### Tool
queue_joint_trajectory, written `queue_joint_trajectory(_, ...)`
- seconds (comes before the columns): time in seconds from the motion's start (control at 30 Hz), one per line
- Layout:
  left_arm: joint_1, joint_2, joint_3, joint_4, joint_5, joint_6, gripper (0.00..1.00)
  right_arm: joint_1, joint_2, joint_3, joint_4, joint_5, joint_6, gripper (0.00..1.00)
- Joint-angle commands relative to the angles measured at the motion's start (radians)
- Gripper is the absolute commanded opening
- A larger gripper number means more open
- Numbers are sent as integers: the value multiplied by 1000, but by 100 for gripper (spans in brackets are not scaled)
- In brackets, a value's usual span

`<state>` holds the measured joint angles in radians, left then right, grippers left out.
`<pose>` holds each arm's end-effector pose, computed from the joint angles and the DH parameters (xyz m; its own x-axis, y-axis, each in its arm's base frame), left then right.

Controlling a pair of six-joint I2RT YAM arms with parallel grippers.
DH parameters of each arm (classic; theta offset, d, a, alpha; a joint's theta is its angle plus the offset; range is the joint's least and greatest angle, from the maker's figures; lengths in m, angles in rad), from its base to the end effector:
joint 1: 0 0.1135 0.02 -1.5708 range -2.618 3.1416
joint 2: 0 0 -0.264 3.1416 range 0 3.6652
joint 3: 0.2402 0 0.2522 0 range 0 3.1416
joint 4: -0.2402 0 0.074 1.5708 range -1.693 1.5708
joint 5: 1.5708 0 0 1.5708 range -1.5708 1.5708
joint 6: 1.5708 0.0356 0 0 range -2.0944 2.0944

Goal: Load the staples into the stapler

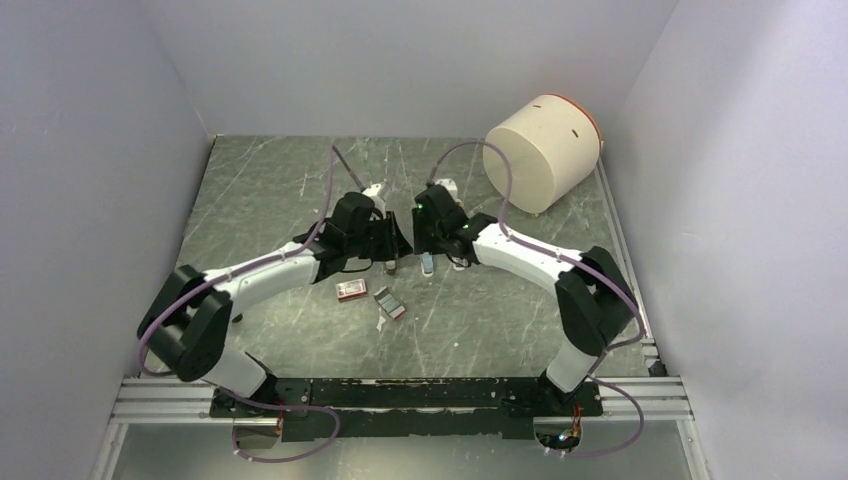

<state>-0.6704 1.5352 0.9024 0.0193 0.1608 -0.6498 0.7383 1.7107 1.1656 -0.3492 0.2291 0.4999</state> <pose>0.2573 -0.2113 0.2180 -0.7923 -0.1339 -0.5952 0.2970 0.7675 -0.5681 0.2757 0.2400 0.2145 -0.7699 -0.0694 -0.6343 -0.2065 0.9677 0.1447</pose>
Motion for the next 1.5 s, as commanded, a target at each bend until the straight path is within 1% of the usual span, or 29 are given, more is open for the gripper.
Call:
queue_joint_trajectory(0.0,-3,-123,-48,-13,-45,13,33,-52,-101,38,-3,120,-43,61)
queue_joint_trajectory(0.13,-4,-228,-97,18,-49,37,44,-124,-98,82,-32,207,-100,66)
queue_joint_trajectory(0.2,-4,-248,-97,27,-11,67,54,-148,-81,102,-15,219,-126,68)
queue_joint_trajectory(0.33,-4,-251,-72,0,49,98,68,-183,0,175,-9,204,-173,72)
queue_joint_trajectory(0.37,-4,-255,-76,3,58,95,73,-189,31,210,-22,179,-190,73)
queue_joint_trajectory(0.4,-4,-258,-80,0,54,94,76,-195,59,245,-48,155,-207,72)
queue_joint_trajectory(0.43,-4,-260,-82,-1,53,93,84,-197,89,275,-76,140,-212,71)
queue_joint_trajectory(0.47,-4,-263,-88,2,57,91,90,-199,113,295,-95,129,-220,70)
queue_joint_trajectory(0.5,-4,-265,-91,3,58,91,92,-201,132,304,-102,118,-229,69)
queue_joint_trajectory(0.57,-4,-268,-99,6,60,90,93,-203,142,305,-100,109,-245,67)
queue_joint_trajectory(0.8,-4,-248,-106,11,72,86,90,-213,188,338,-131,115,-277,60)
queue_joint_trajectory(0.93,-4,-238,-108,14,75,84,88,-224,204,347,-127,88,-286,54)
queue_joint_trajectory(1.1,-4,-233,-109,11,75,81,87,-239,220,360,-124,68,-279,50)
queue_joint_trajectory(1.2,-4,-231,-109,10,75,79,87,-248,218,356,-108,40,-253,43)
queue_joint_trajectory(1.33,-4,-219,-93,-3,90,65,86,-253,235,378,-127,3,-222,34)
queue_joint_trajectory(1.47,-4,-173,-45,-13,132,30,85,-254,201,344,-86,6,-211,31)
